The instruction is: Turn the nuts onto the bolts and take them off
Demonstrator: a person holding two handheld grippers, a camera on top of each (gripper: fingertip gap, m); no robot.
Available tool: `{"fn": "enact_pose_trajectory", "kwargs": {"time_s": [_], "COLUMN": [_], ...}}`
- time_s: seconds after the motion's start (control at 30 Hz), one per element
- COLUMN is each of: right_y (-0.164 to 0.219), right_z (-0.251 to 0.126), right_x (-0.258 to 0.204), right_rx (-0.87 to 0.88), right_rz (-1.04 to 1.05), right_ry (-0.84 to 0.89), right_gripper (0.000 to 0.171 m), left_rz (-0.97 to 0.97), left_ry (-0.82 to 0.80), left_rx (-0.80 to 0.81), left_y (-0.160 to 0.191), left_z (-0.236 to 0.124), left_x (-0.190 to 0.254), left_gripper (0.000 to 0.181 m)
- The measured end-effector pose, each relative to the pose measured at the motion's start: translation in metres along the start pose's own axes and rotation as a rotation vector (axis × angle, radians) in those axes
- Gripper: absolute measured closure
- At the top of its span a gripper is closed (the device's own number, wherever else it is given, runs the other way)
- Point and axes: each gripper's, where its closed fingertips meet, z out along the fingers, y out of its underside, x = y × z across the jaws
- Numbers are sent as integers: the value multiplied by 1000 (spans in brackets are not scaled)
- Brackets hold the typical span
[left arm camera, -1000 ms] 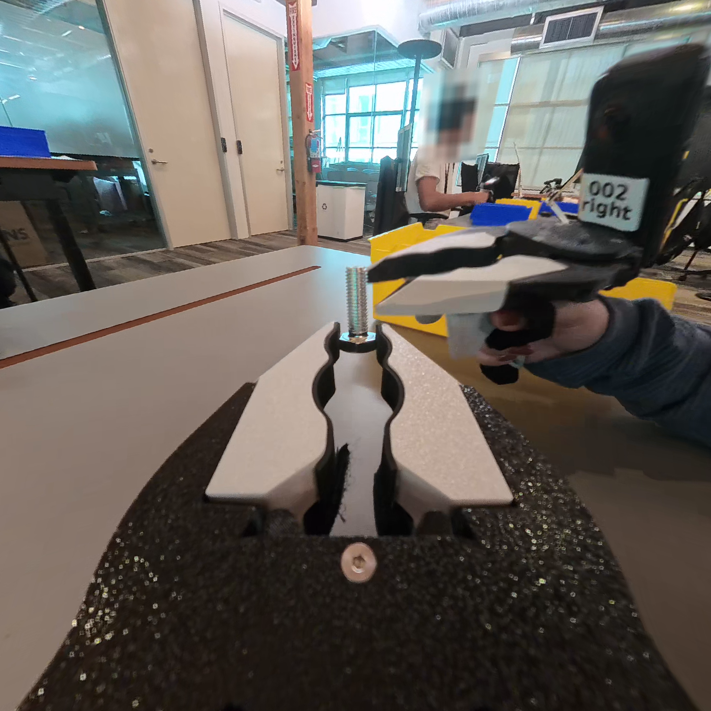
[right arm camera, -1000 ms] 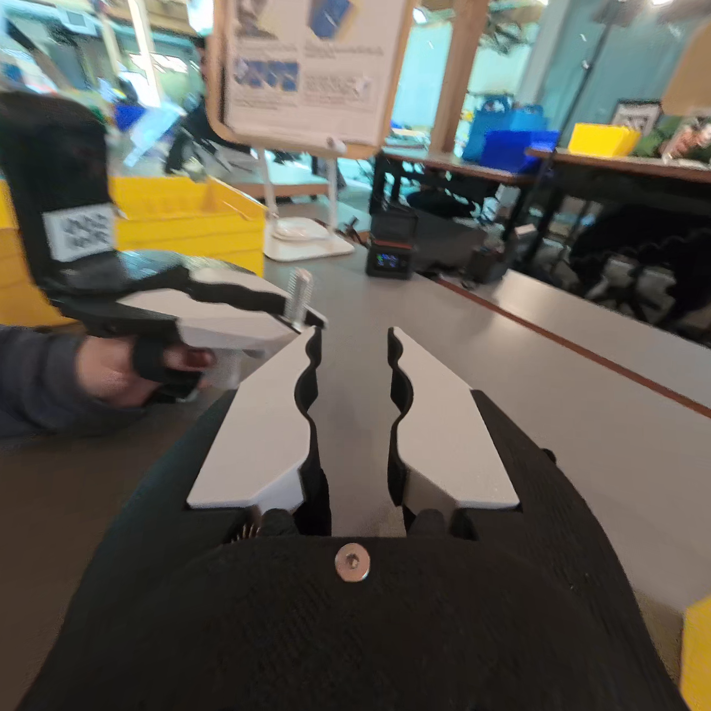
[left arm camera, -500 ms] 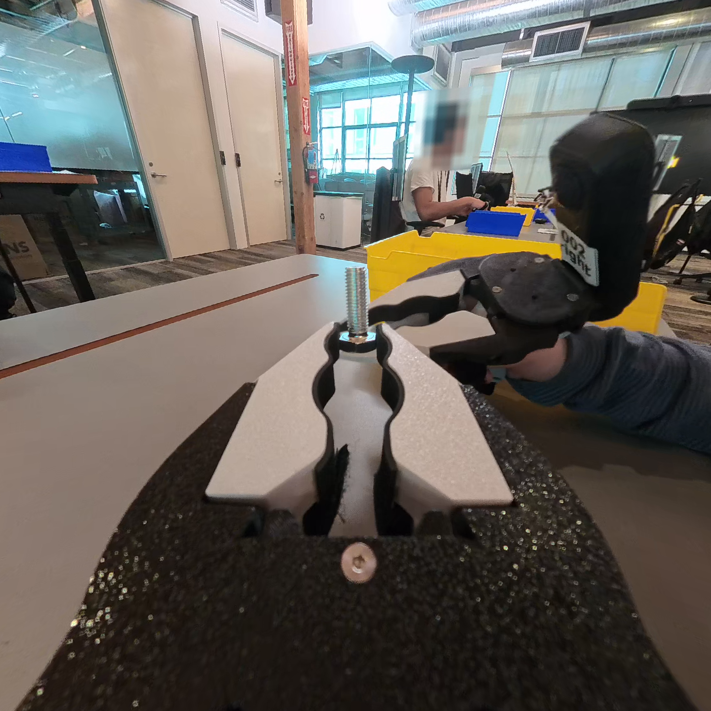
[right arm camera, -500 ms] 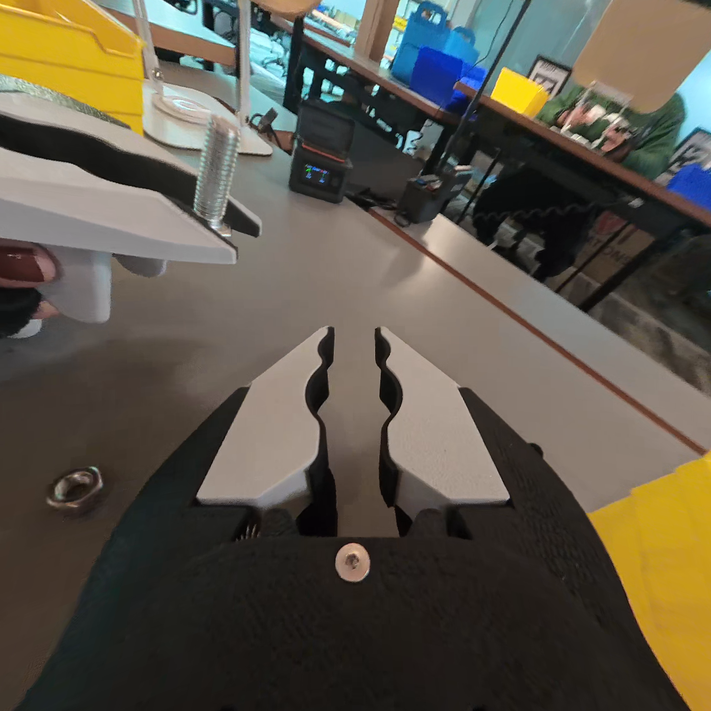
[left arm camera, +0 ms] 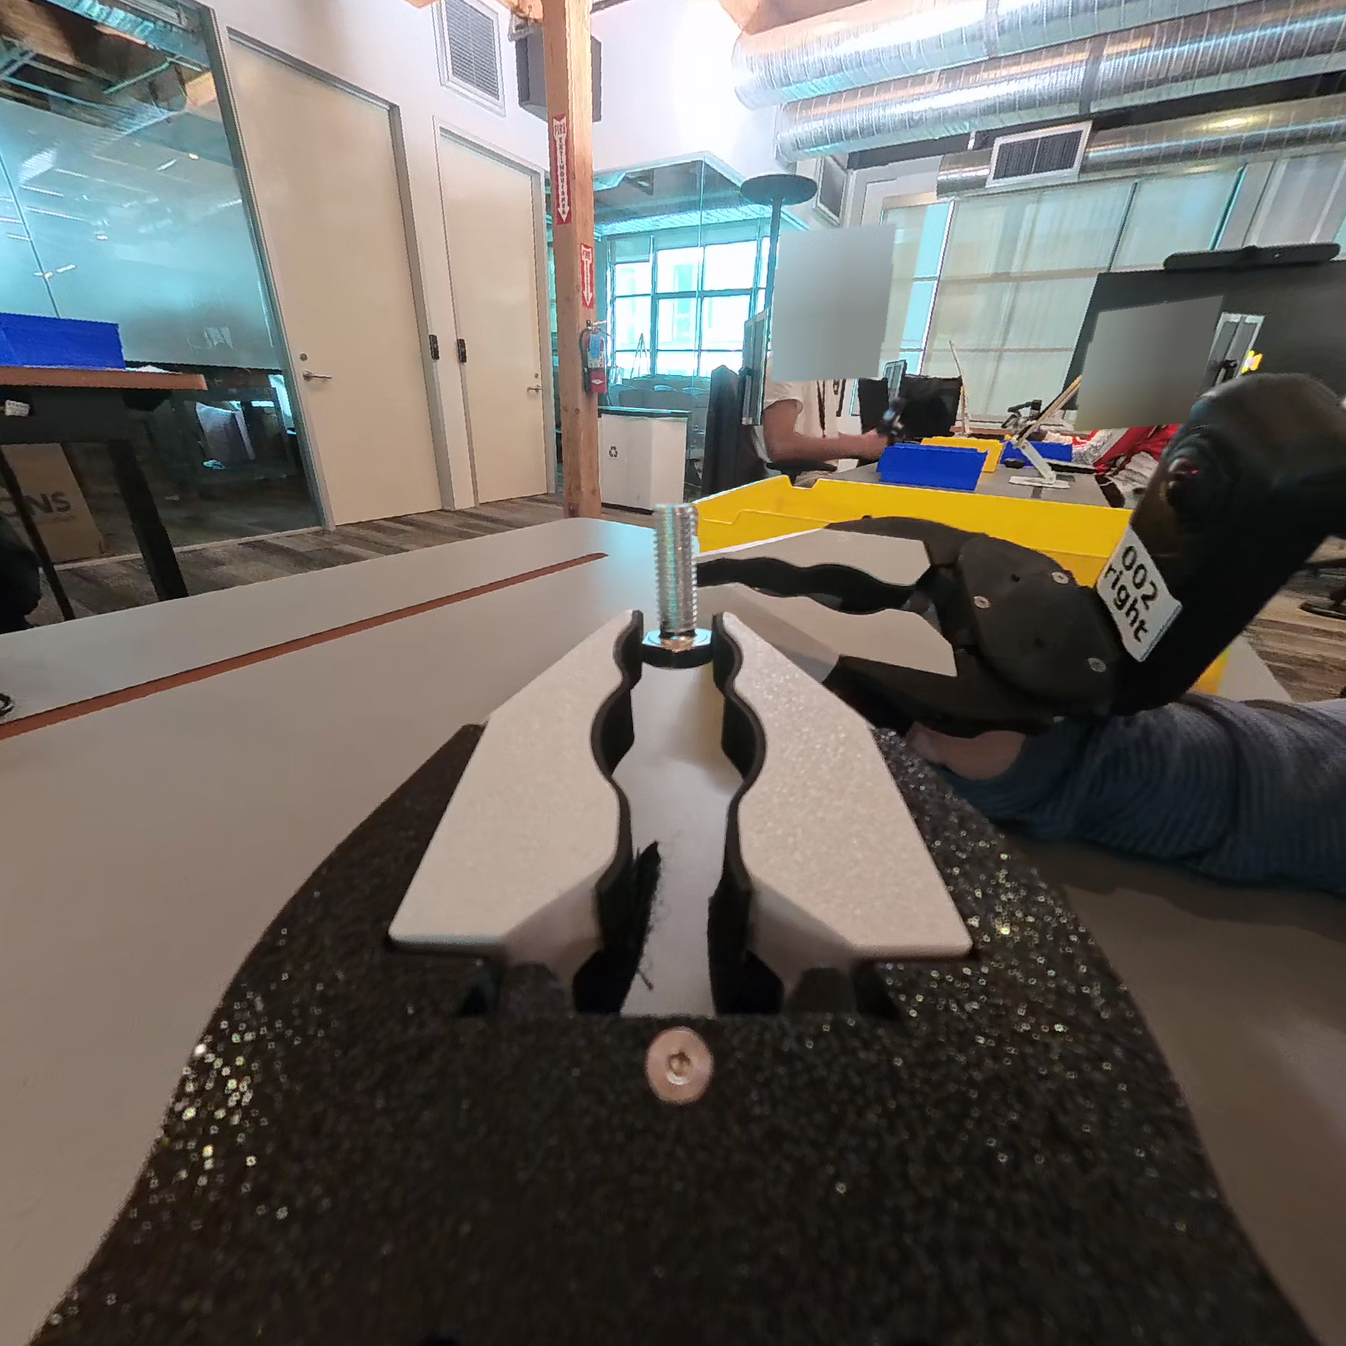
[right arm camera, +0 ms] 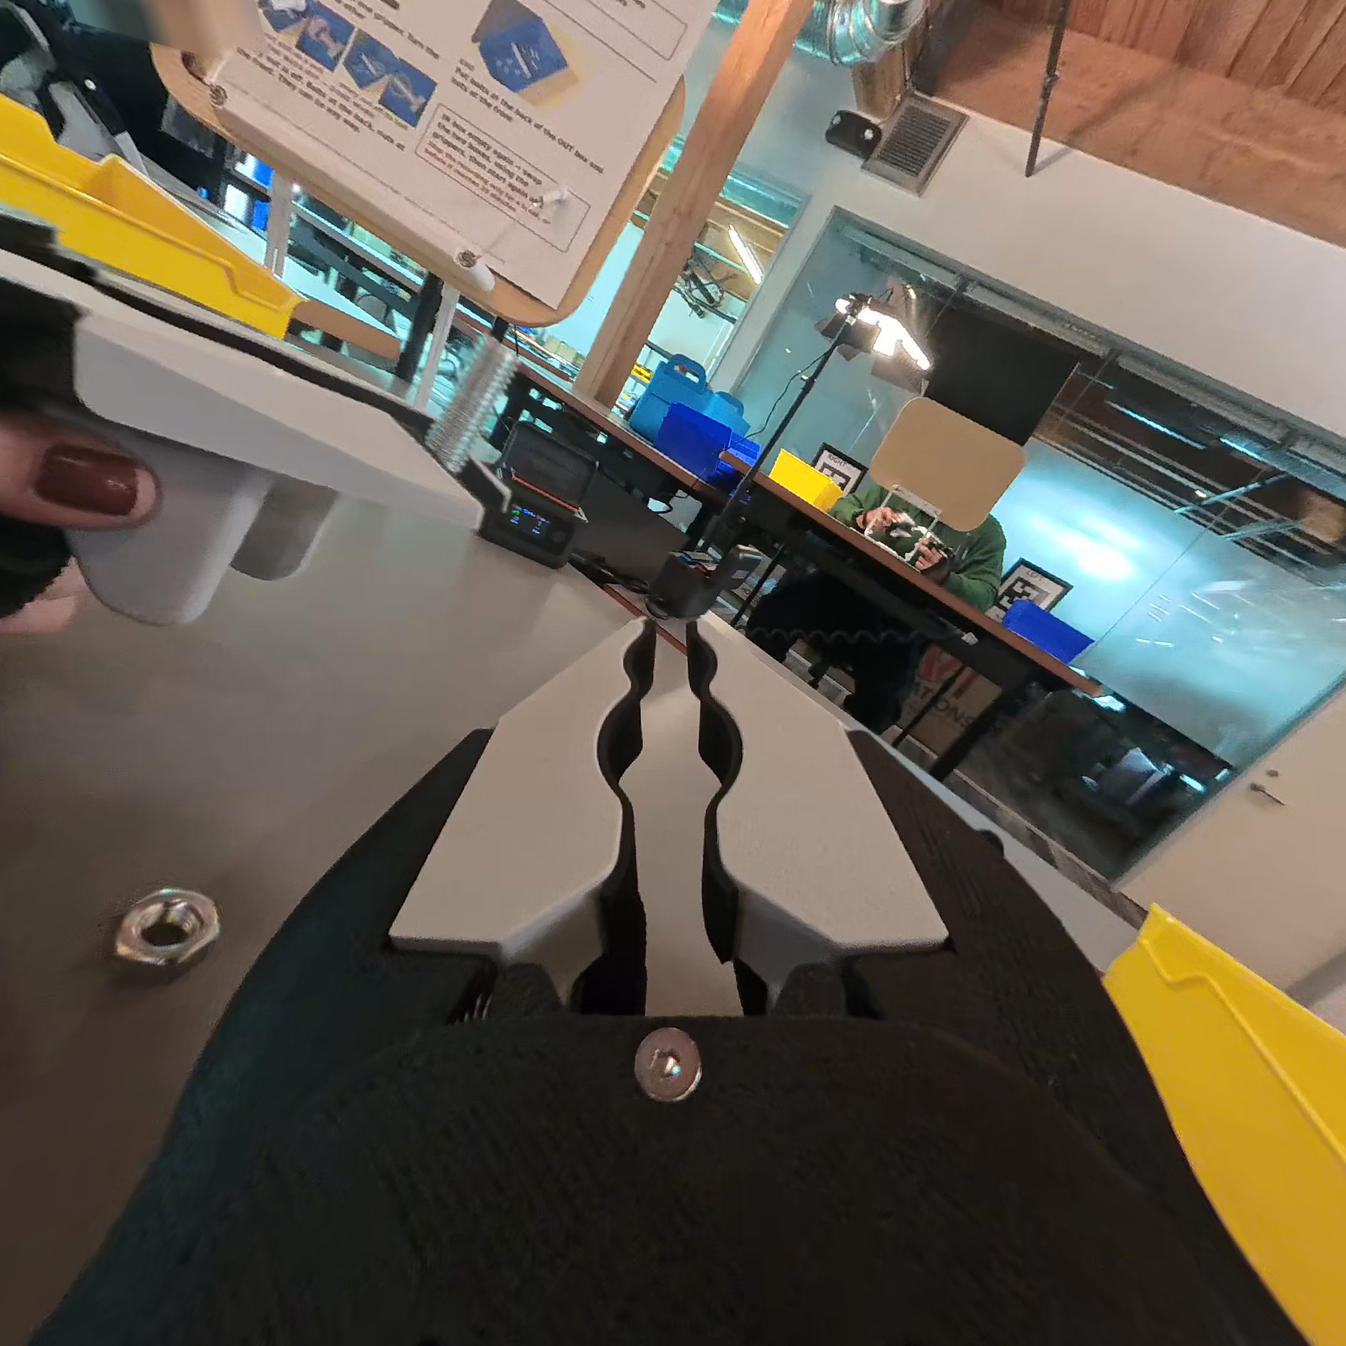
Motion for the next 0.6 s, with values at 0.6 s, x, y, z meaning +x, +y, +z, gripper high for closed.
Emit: {"fn": "enact_pose_trajectory", "kwargs": {"time_s": [0.6], "right_y": [6], "right_z": [0], "right_x": [16], "right_rx": [-19], "right_rz": [41], "right_ry": [70], "right_gripper": [164], "left_rz": [-32], "left_ry": [-53], "left_rx": [-589], "left_y": [76], "left_z": [-13], "left_x": [-18], "left_gripper": [181]}}
